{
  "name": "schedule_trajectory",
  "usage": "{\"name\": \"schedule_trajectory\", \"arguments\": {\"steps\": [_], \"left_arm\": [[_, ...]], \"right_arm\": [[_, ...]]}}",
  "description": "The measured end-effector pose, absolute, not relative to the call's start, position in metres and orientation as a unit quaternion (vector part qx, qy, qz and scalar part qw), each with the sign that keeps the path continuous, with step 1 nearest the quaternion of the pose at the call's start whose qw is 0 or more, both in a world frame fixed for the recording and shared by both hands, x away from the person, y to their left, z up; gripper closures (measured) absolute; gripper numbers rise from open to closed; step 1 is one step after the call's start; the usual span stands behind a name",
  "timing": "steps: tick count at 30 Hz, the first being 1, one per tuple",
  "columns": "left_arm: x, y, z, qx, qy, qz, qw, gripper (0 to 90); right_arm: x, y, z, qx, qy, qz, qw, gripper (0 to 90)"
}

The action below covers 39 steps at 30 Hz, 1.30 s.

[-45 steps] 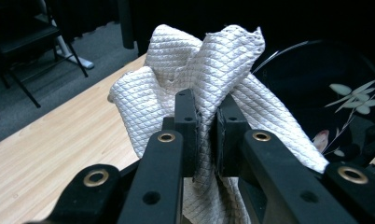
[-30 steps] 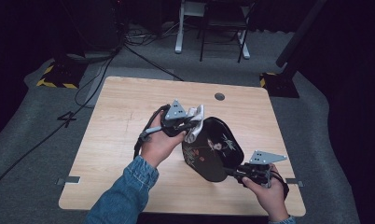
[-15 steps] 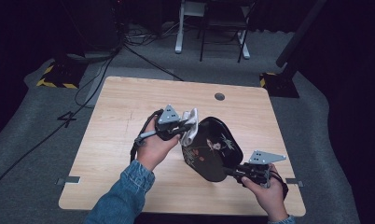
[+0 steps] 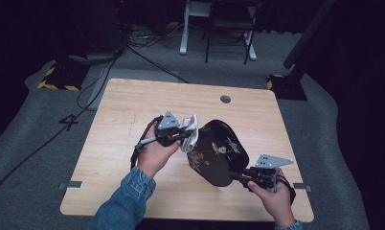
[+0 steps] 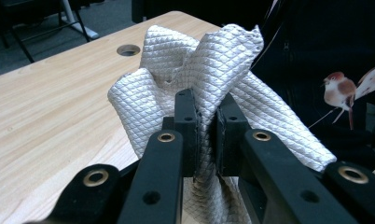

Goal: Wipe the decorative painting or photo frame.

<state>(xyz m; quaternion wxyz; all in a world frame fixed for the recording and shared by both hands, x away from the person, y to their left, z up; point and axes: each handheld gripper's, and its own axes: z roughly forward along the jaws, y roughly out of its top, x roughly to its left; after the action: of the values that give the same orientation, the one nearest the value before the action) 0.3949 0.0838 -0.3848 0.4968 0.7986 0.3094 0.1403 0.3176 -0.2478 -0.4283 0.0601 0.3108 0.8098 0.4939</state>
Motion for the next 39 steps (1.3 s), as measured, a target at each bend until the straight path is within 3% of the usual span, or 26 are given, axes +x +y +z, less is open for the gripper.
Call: {"name": "schedule_trajectory", "arguments": {"steps": [39], "left_arm": [[0.397,0.096,-0.432,0.806,0.347,0.101,0.469,81.5]], "right_arm": [[0.319,-0.247,-0.428,0.311,0.809,0.495,0.060,78.4]]}}
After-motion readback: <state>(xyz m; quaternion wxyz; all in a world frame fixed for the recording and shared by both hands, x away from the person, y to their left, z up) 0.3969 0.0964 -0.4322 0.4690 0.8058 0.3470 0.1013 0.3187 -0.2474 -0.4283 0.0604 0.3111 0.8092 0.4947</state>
